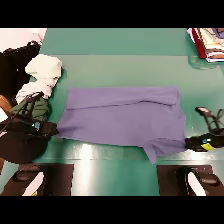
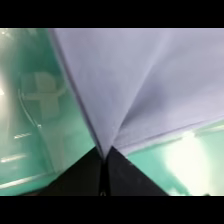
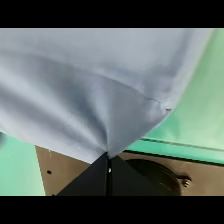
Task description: Fold the shirts.
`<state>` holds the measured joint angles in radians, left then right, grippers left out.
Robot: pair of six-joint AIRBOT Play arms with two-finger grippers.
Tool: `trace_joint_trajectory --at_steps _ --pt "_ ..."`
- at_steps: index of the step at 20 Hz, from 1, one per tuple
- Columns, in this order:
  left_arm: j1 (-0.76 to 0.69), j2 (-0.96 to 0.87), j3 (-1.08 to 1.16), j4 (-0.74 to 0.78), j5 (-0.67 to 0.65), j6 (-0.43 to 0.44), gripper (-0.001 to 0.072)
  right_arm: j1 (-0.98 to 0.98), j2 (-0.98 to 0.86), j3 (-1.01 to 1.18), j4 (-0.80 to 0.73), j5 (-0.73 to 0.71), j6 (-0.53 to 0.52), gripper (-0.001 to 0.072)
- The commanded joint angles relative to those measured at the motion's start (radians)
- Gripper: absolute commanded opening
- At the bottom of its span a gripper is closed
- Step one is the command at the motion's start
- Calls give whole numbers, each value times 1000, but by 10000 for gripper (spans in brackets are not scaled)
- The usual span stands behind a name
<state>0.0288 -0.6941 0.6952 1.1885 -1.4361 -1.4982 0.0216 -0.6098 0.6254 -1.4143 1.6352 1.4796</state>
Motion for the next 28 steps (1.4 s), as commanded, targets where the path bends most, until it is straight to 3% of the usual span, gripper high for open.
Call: trace_joint_trajectory --at_steps 1,5,9,16,23,24,25,26,28 --pt "1 51 13 -18 -2 -21 20 -45 34 120 9 -10 4 10" --pt "1 -55 57 -8 197 -20 20 -21 -200 298 30 -160 -74 10" --pt "1 -299 154 -14 342 -16 21 29 -495 495 27 -280 -75 10" --pt "1 -694 400 -26 482 -9 23 81 -908 848 32 -327 -75 11" --pt "1 -785 502 -63 583 13 26 79 -1117 1082 56 -308 -75 15" --pt "1 -784 502 -83 593 13 166 71 -1131 1103 92 -309 -75 106" --pt "1 -784 504 -89 594 11 509 59 -1143 1120 142 -308 -75 255" --pt "1 -784 509 -93 584 10 648 42 -1150 1134 199 -304 -75 323" --pt "1 -784 541 -87 524 14 637 -2 -1150 1139 286 -277 -75 345"
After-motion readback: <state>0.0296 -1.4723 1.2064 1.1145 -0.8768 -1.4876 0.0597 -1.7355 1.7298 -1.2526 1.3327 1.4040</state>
